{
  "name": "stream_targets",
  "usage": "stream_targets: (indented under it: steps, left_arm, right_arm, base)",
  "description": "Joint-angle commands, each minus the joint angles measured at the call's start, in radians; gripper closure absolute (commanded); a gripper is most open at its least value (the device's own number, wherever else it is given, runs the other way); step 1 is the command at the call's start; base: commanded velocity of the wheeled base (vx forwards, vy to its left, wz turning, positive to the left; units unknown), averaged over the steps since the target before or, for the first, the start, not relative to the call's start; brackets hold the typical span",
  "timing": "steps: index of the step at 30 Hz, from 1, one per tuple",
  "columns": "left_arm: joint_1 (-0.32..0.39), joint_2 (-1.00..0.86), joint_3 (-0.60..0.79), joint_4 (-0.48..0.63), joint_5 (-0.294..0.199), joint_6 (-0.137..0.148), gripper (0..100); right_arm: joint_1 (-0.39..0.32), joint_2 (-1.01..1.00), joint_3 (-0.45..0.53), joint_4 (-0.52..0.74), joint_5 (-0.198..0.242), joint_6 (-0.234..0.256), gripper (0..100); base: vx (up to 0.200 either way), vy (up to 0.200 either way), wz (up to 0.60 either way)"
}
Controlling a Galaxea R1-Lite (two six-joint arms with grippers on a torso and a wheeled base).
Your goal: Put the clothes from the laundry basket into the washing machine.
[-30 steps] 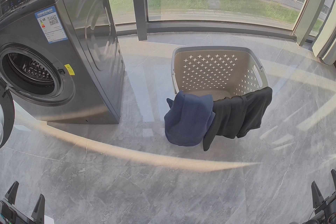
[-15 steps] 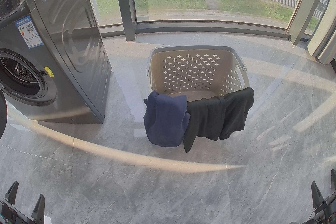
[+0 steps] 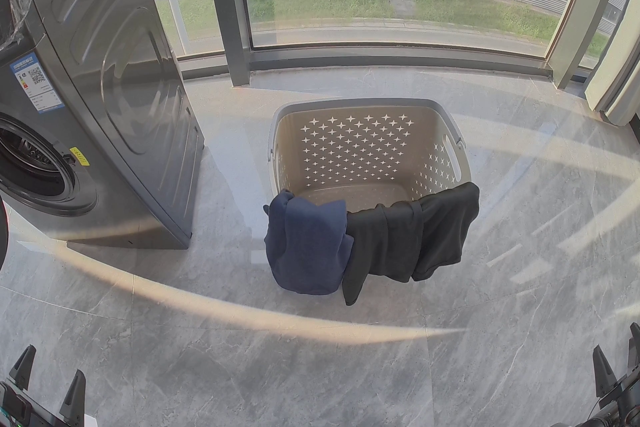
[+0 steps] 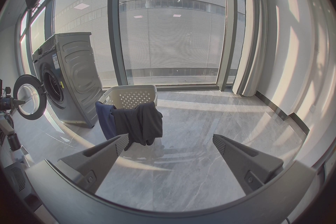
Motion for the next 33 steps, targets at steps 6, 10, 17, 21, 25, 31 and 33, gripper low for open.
stream_targets:
  steps: [6, 10, 17, 21, 25, 31, 33]
  left_arm:
    - [0.000, -0.012, 0.015, 0.000, 0.001, 0.002, 0]
    - [0.000, -0.012, 0.015, 0.000, 0.001, 0.000, 0]
    - [0.000, -0.012, 0.015, 0.000, 0.001, 0.000, 0]
    - [0.000, -0.012, 0.015, 0.000, 0.001, 0.000, 0]
    - [0.000, -0.012, 0.015, 0.000, 0.001, 0.000, 0]
    - [0.000, -0.012, 0.015, 0.000, 0.001, 0.002, 0]
    - [0.000, -0.012, 0.015, 0.000, 0.001, 0.002, 0]
  right_arm:
    - [0.000, -0.012, 0.013, 0.000, 0.000, -0.001, 0]
    - [0.000, -0.012, 0.013, 0.000, 0.000, -0.001, 0]
    - [0.000, -0.012, 0.013, 0.000, 0.000, -0.001, 0]
    - [0.000, -0.012, 0.013, 0.000, 0.000, -0.001, 0]
    - [0.000, -0.012, 0.013, 0.000, 0.000, -0.001, 0]
    - [0.000, -0.012, 0.013, 0.000, 0.002, -0.001, 0]
    - [0.000, -0.012, 0.013, 0.000, 0.002, -0.001, 0]
  base:
    - [0.000, -0.067, 0.00]
    - [0.000, -0.200, 0.00]
    - [0.000, -0.200, 0.00]
    - [0.000, -0.200, 0.00]
    - [0.000, -0.050, 0.00]
    - [0.100, 0.000, 0.00]
    - [0.200, 0.000, 0.00]
